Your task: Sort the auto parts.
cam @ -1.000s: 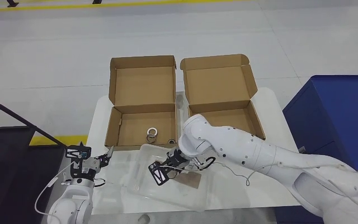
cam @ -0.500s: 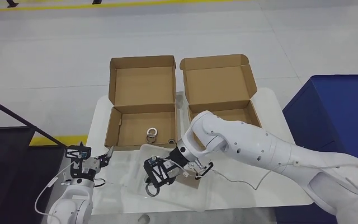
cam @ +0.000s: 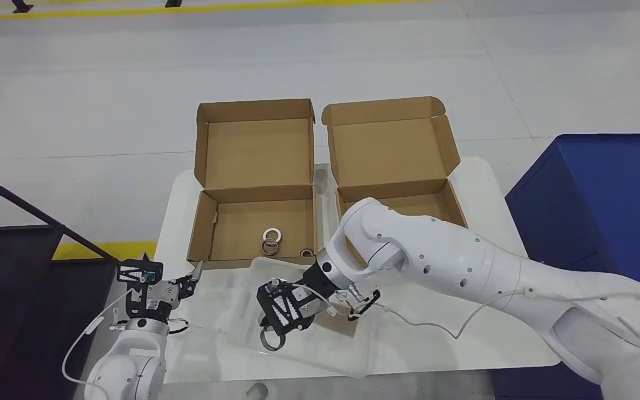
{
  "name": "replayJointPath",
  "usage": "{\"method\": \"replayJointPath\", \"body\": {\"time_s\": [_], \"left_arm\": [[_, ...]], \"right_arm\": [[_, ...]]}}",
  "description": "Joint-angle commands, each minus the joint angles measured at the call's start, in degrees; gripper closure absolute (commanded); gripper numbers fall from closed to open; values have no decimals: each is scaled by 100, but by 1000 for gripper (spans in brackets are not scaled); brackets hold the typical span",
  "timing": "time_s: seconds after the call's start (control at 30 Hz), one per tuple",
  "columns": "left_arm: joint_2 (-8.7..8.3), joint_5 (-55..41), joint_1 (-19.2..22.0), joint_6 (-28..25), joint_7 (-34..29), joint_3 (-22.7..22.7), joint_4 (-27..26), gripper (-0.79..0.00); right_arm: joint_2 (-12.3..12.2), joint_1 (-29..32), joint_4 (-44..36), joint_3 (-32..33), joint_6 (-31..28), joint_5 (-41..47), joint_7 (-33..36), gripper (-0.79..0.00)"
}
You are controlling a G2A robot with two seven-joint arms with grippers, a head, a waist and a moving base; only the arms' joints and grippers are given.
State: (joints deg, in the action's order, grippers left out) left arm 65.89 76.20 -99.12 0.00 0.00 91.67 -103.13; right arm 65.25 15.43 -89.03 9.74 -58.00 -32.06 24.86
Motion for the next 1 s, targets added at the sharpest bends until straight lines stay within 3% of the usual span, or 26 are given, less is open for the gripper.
{"method": "replayJointPath", "body": {"time_s": [0.0, 0.37, 0.47, 0.57, 0.7, 0.87, 0.97], "left_arm": [[0, 0, 0, 0, 0, 0, 0, -785], [0, 0, 0, 0, 0, 0, 0, -785], [0, 0, 0, 0, 0, 0, 0, -785], [0, 0, 0, 0, 0, 0, 0, -785], [0, 0, 0, 0, 0, 0, 0, -785], [0, 0, 0, 0, 0, 0, 0, -785], [0, 0, 0, 0, 0, 0, 0, -785]], "right_arm": [[-1, 0, 0, 0, 0, 0, -10, 0], [-1, 25, -11, 8, 15, 19, -44, 0], [-112, 182, -174, 183, 0, 313, -515, 0], [-414, 256, -521, 366, 0, 734, -1110, 0], [-1014, 357, -1048, 702, 0, 943, -1850, 0], [-1743, 652, -1789, 1048, 0, 880, -3038, 0], [-2006, 736, -2049, 1007, 0, 654, -3753, 0]]}}
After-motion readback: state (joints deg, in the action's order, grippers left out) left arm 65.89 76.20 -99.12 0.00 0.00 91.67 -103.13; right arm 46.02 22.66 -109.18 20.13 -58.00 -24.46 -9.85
